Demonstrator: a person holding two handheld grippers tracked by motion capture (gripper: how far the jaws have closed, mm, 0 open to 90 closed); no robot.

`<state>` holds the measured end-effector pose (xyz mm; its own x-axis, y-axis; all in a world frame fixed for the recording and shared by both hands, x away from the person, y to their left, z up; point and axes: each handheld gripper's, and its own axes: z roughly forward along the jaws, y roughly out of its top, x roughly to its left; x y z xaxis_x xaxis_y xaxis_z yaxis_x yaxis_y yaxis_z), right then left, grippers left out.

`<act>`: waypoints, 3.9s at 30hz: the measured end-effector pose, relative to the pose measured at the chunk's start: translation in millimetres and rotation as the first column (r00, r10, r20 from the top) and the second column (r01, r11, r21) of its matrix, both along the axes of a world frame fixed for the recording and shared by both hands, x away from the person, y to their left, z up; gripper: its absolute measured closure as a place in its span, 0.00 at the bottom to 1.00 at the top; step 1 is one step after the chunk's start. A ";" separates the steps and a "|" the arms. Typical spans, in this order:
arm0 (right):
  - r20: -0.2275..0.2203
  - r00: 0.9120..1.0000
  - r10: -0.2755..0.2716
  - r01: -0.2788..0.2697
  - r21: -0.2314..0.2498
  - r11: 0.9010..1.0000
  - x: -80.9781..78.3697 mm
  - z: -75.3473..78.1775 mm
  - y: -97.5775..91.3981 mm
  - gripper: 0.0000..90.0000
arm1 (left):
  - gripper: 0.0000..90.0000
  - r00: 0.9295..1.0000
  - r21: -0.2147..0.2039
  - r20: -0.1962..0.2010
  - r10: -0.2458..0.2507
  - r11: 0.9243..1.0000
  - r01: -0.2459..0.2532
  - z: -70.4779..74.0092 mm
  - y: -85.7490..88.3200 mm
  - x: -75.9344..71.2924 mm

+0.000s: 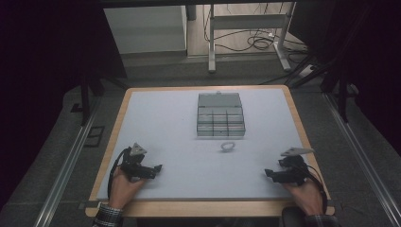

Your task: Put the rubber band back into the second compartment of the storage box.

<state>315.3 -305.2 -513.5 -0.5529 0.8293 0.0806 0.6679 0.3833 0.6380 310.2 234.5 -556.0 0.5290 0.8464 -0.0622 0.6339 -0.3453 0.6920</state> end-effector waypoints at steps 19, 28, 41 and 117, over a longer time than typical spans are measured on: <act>0.070 0.997 0.016 -0.010 -0.084 0.996 -9.0 -5.6 4.9 0.26 | 0.00 1.000 0.001 0.000 0.000 1.000 0.000 0.0 0.0 0.0; 0.064 0.998 0.016 -0.010 -0.083 0.997 -8.7 -5.3 5.0 0.26 | 0.00 1.000 0.001 0.001 0.000 1.000 0.000 0.0 0.0 0.0; 0.031 0.999 0.008 -0.006 -0.065 0.998 -5.6 -2.2 4.8 0.24 | 0.00 1.000 0.000 0.000 0.000 1.000 0.000 0.0 0.1 0.0; -0.170 0.981 0.092 -0.119 -0.156 0.980 40.0 24.5 61.0 0.43 | 0.00 1.000 -0.003 0.000 0.000 1.000 0.000 0.0 0.1 -0.1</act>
